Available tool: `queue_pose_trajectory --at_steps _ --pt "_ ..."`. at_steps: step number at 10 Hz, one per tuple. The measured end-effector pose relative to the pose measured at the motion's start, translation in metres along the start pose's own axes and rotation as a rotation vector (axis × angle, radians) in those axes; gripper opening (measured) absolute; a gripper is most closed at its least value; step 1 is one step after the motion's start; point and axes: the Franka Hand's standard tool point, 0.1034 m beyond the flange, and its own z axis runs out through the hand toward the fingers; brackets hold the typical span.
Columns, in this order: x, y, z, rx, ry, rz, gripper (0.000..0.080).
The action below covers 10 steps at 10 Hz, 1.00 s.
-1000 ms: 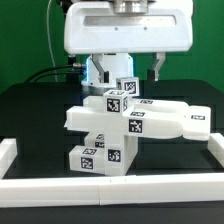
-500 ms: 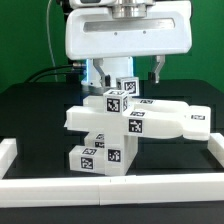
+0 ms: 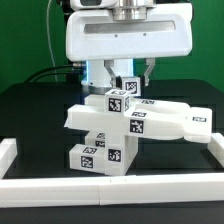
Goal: Assemble chair
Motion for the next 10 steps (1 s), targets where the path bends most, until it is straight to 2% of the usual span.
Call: queue_pose_trajectory --at_steps 2,4,8,10 --pt "0.0002 0.0001 0.0004 0.0 0.0 0.036 0.0284" --pt "0.0042 0.0006 0.0012 0.0 0.006 0.271 0.0284" --pt "0.0061 0.0009 0.0013 0.03 0.017 0.697 0.0284" --pt "0.0061 0.0004 0.0013 0.033 0.015 0.816 0.0284"
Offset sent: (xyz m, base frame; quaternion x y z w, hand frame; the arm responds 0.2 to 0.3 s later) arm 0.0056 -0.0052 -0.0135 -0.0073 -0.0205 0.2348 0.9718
